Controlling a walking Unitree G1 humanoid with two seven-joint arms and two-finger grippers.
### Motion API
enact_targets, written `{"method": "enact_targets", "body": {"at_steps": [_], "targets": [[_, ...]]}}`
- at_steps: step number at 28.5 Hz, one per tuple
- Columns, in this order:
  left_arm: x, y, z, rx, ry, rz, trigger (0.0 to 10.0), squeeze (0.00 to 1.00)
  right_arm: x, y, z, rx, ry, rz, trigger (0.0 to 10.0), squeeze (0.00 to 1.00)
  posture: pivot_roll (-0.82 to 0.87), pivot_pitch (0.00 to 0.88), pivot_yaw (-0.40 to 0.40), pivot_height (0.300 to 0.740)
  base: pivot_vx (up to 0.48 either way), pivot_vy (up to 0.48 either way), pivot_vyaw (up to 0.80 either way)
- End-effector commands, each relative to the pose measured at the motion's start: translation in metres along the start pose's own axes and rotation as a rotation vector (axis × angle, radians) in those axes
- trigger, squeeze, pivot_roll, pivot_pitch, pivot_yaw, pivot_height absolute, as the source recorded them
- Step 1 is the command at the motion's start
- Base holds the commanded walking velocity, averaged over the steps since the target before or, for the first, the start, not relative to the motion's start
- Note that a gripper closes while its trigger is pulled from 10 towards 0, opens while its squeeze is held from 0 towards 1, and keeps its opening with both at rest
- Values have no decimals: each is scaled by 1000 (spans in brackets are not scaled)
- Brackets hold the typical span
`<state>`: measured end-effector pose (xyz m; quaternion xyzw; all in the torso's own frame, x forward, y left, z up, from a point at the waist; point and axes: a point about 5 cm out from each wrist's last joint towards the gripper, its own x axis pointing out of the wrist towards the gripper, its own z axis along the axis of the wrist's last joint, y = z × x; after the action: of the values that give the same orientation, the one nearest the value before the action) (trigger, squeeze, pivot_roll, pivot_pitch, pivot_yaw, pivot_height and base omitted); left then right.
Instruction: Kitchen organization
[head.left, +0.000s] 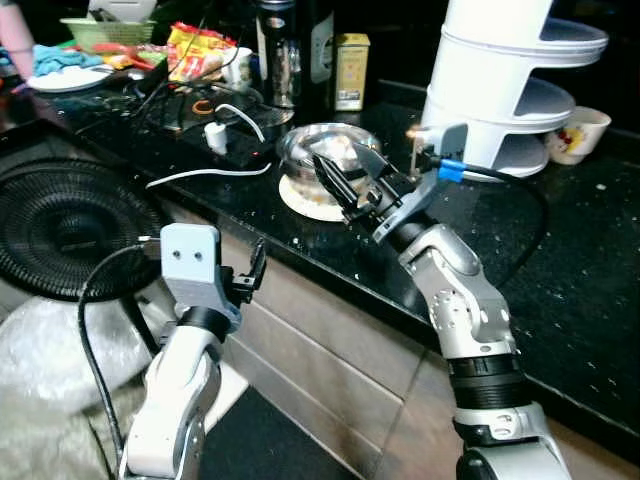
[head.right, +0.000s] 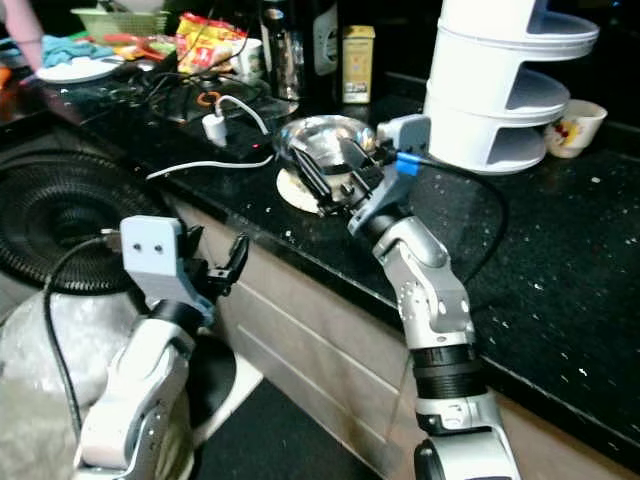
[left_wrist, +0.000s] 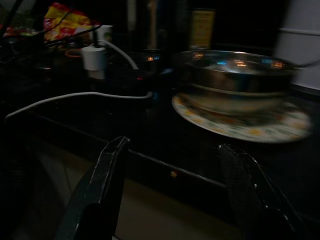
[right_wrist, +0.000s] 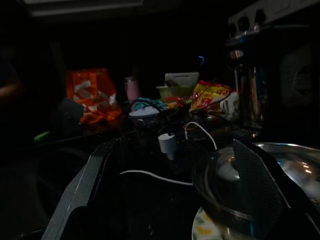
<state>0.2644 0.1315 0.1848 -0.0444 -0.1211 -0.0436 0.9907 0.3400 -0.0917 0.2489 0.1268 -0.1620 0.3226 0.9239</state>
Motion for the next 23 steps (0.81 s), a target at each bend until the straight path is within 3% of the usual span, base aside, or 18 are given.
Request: {"method": "enact_targets", "body": {"at_steps": [1, 6, 11, 20, 23], "targets": [[1, 0, 3, 4, -15, -3, 10000, 0, 1, -7, 1, -32, 7, -50, 10000, 0, 46, 0, -5, 740, 0, 0, 0], [1, -4, 4, 28, -22, -32, 10000, 0, 0, -23, 0, -87, 48, -143, 10000, 0, 49, 0, -6, 740, 0, 0, 0], [1, -6, 4, 38, -25, -41, 10000, 0, -3, -42, -8, -216, 154, -283, 10000, 0, 50, 0, -5, 740, 0, 0, 0], [1, -8, 5, 41, -25, -45, 10000, 0, 4, -50, -2, -198, 135, -367, 10000, 0, 59, 0, -7, 740, 0, 0, 0], [1, -9, 5, 41, -23, -47, 10000, 0, 6, -53, -6, -210, 178, -391, 10000, 0, 59, 0, -6, 740, 0, 0, 0]]}}
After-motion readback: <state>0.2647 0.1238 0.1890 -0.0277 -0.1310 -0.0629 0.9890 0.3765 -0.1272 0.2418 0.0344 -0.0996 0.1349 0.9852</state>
